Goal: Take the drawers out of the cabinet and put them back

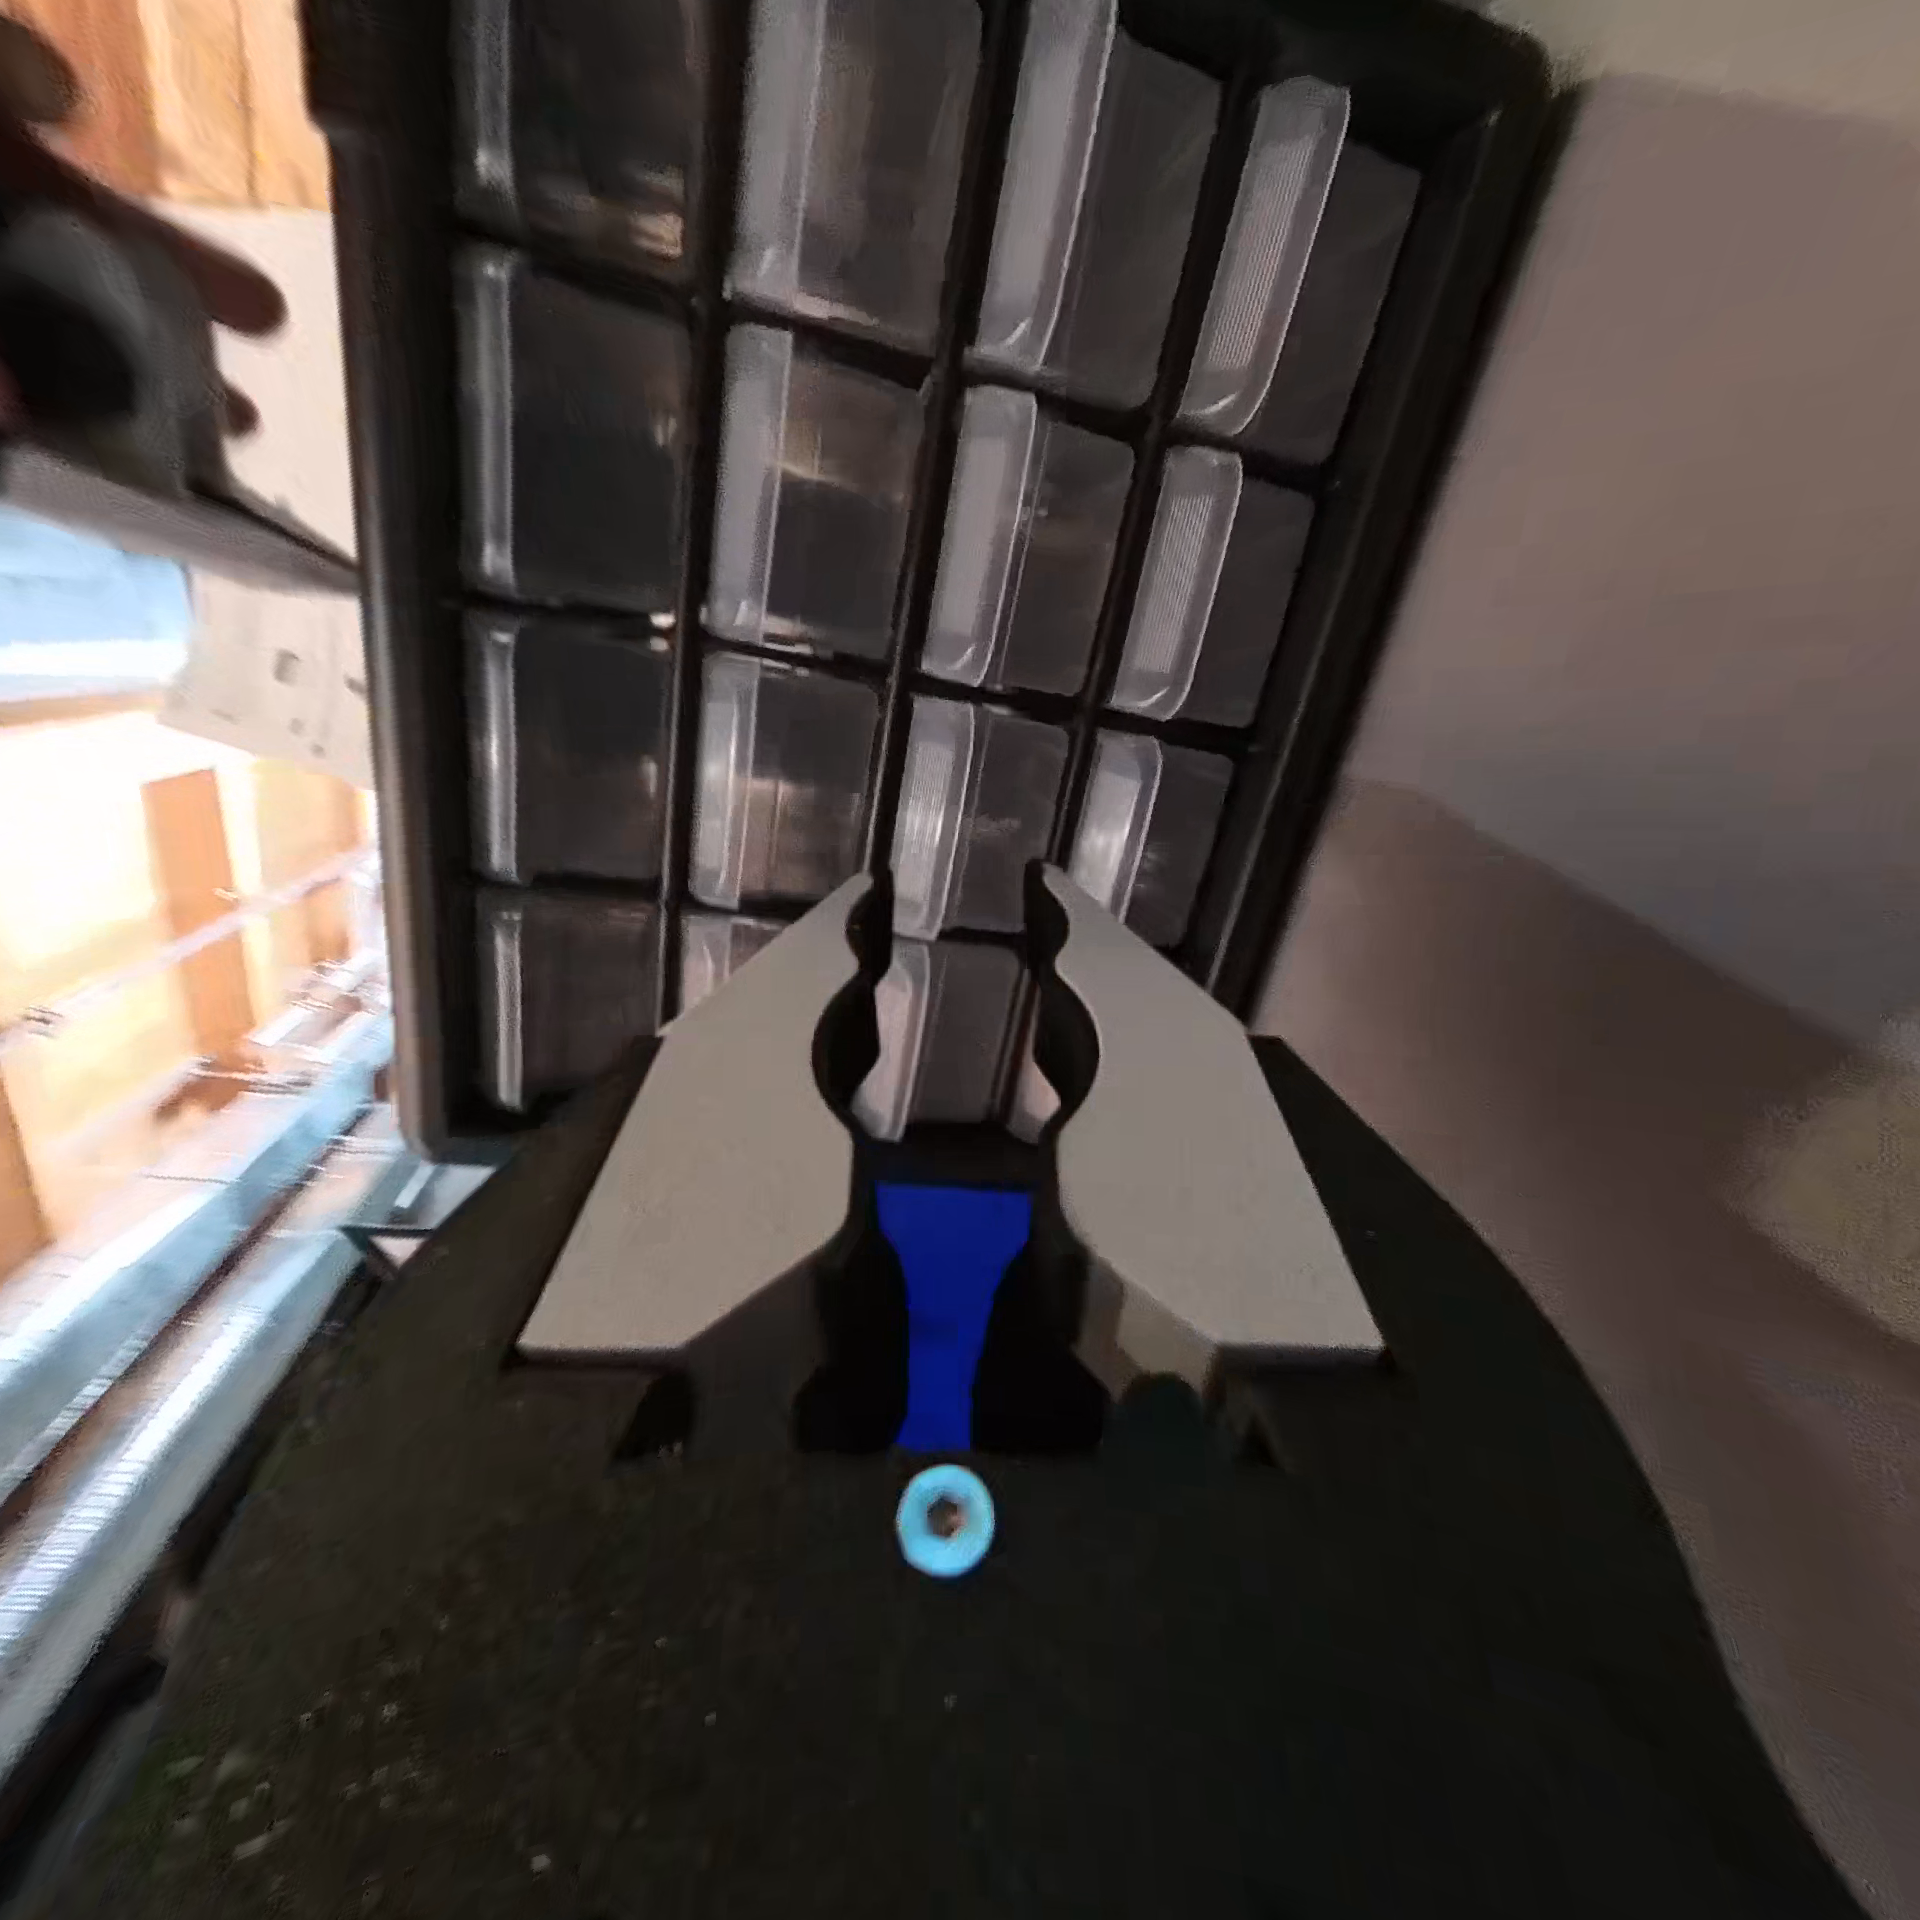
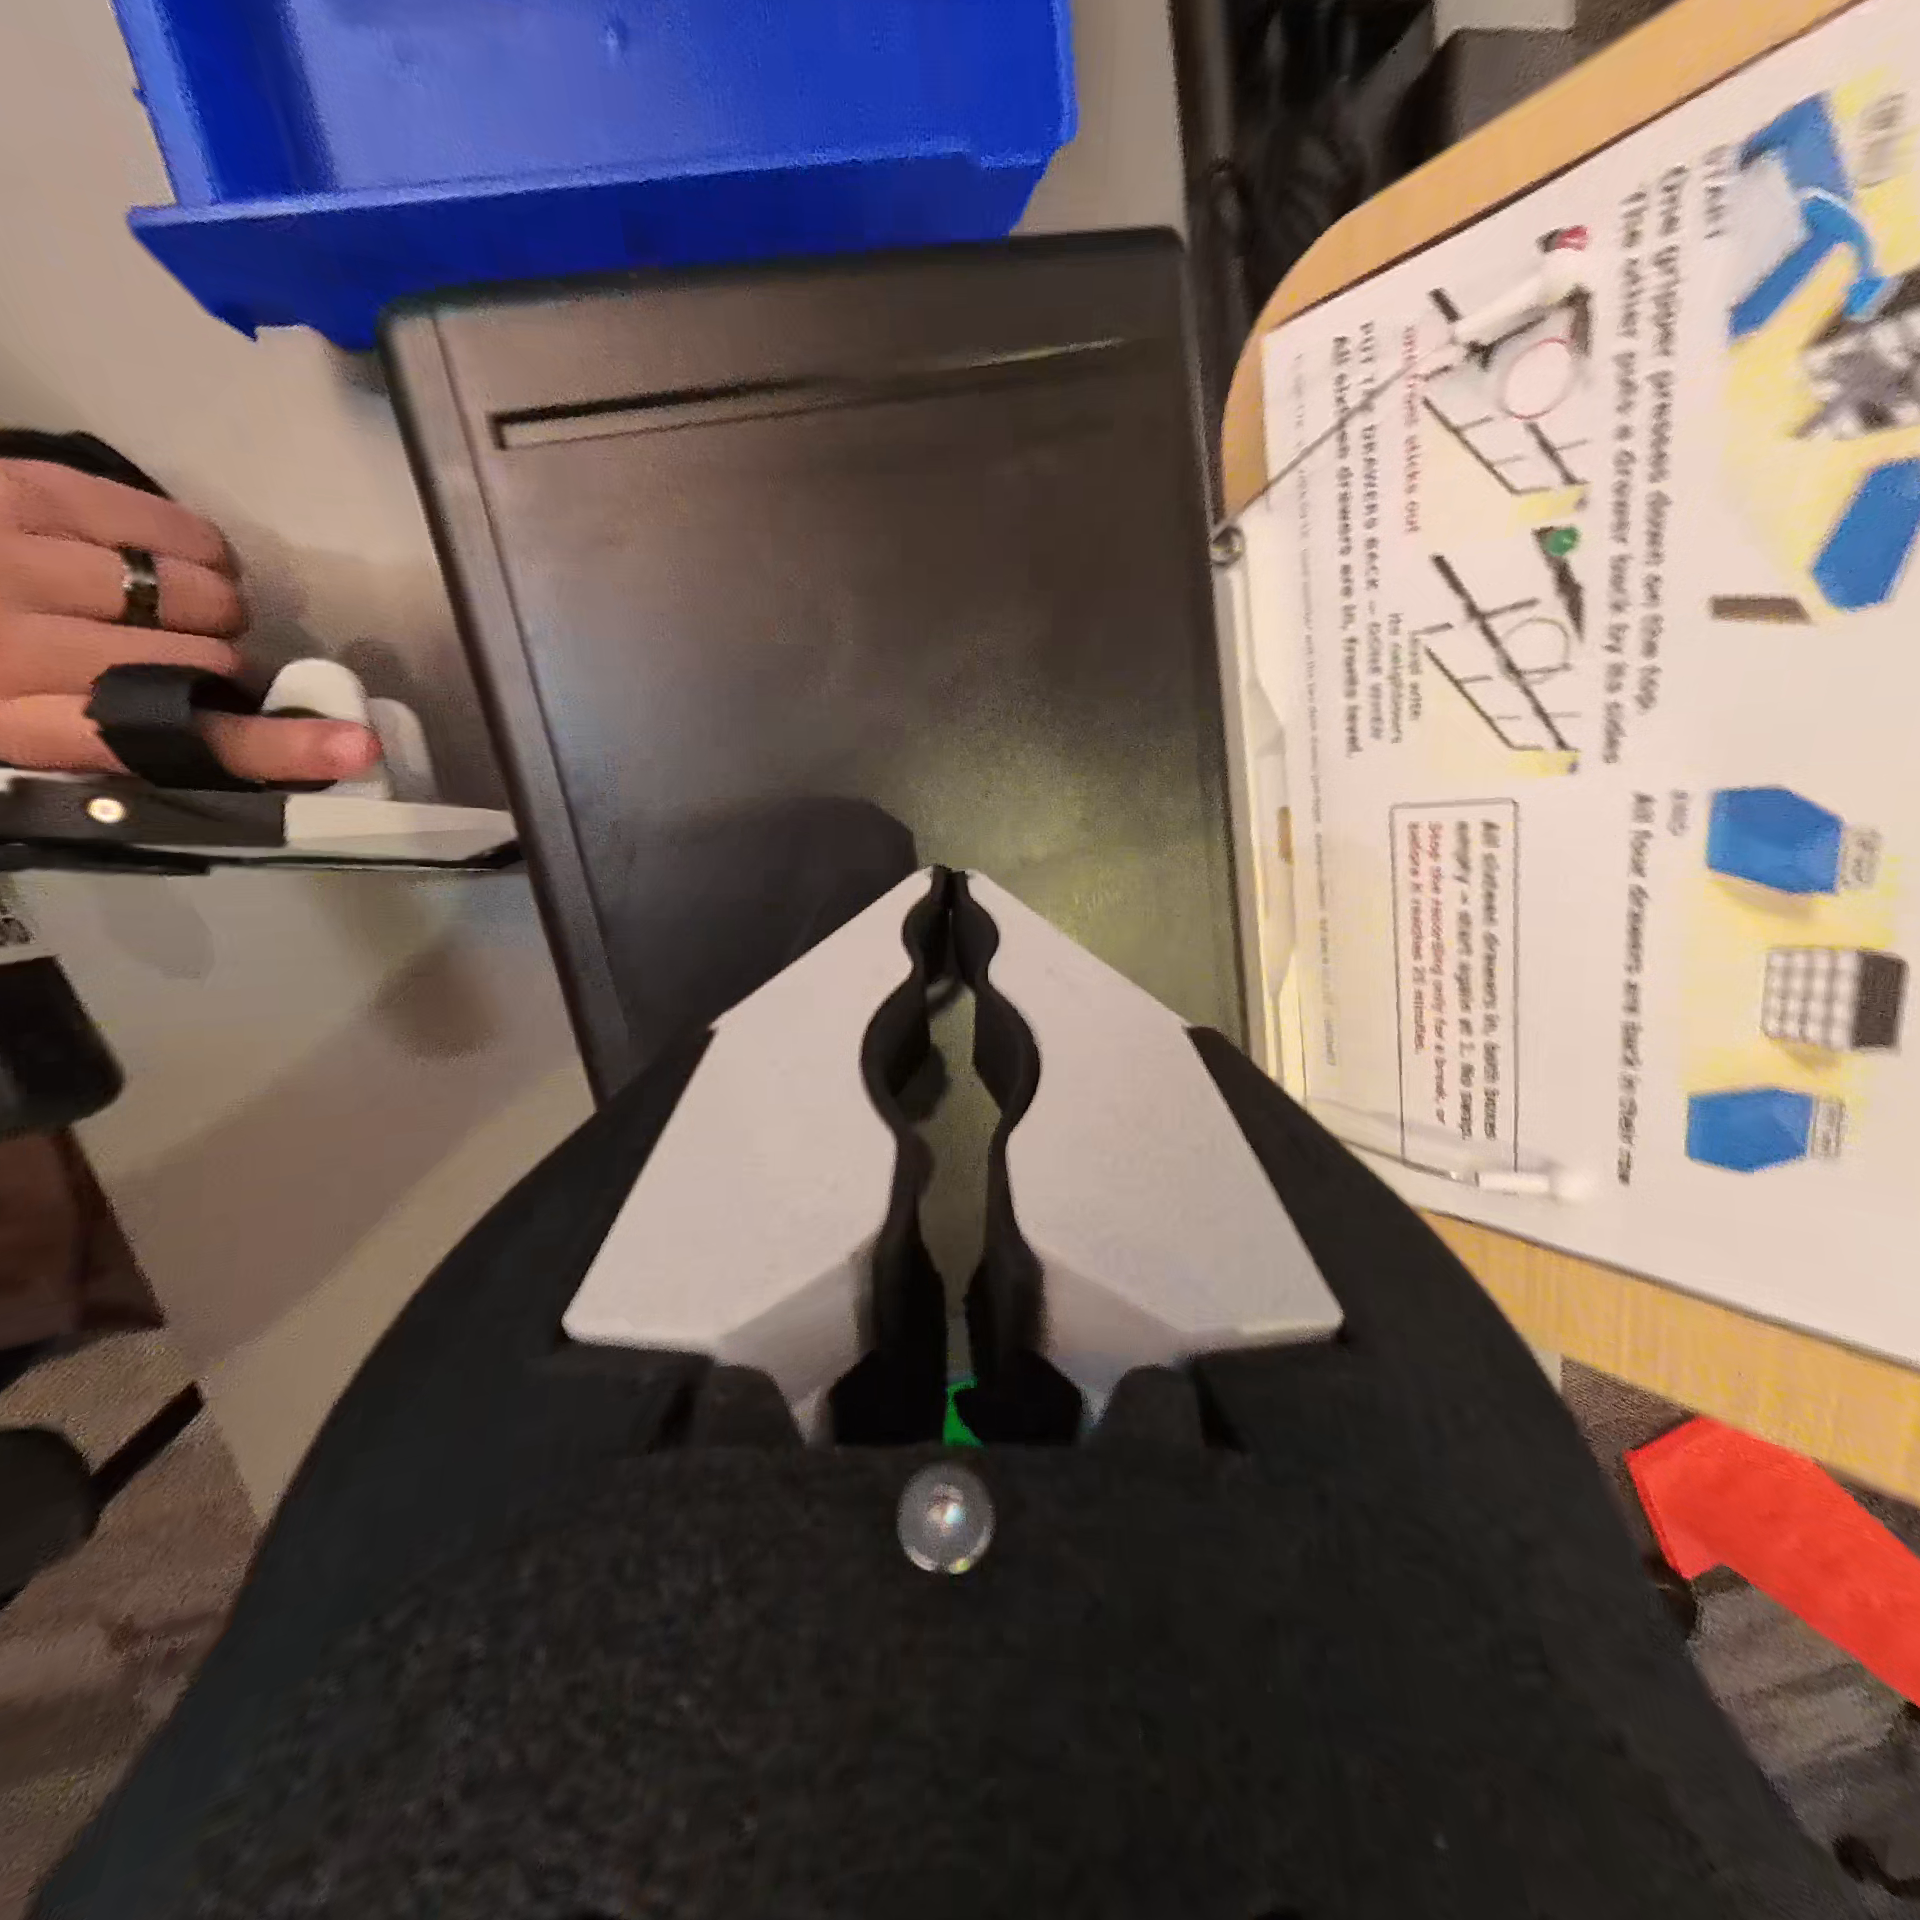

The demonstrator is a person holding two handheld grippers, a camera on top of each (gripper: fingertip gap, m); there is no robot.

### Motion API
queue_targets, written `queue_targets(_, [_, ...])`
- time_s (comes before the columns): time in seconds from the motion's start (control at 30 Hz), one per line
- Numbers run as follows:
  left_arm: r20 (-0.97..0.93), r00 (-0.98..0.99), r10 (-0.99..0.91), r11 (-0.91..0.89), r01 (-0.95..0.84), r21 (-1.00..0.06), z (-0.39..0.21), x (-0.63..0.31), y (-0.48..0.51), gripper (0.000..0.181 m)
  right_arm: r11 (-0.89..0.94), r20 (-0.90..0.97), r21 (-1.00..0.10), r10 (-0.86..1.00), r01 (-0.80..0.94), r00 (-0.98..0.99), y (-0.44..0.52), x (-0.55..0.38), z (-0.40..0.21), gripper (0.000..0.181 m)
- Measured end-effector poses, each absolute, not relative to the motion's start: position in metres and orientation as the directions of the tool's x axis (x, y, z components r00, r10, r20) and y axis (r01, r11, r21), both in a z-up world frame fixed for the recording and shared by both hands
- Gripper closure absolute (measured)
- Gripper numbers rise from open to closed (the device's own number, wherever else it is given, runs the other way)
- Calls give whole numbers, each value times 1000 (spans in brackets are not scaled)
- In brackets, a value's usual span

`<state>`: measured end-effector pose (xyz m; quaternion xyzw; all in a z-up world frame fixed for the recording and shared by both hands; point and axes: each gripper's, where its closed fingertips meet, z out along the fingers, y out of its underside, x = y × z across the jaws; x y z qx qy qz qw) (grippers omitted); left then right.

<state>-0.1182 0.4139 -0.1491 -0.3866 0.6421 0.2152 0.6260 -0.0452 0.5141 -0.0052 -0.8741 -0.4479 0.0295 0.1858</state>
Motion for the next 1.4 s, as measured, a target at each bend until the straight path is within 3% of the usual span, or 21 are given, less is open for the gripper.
queue_targets(0.1, [-989,46,-139,621,-774,-124,-150,-114,424,155,-542,24,-291,819,788,573,518,-61,-17,181])
queue_targets(0.2, [-991,37,-125,605,-789,-106,-152,-119,436,153,-541,10,-141,837,829,547,517,-56,-34,181])
queue_targets(0.37, [-999,14,-35,627,-778,-33,-148,-113,443,151,-576,-6,-94,816,812,578,520,-61,-37,181])
queue_targets(0.57, [-999,36,-27,596,-801,-45,-148,-125,460,152,-634,-29,-112,772,766,635,520,-60,-37,181])
queue_targets(0.77, [-1000,6,25,562,-827,9,-153,-141,476,155,-637,-27,-97,770,765,638,520,-61,-37,181])
queue_targets(0.97, [-994,13,112,564,-824,53,-146,-141,477,173,-649,-23,-95,760,755,650,520,-61,-37,181])
queue_targets(1.4, [-997,-36,63,600,-797,67,-147,-162,433,174,-655,44,-87,750,751,659,520,-60,-37,181])
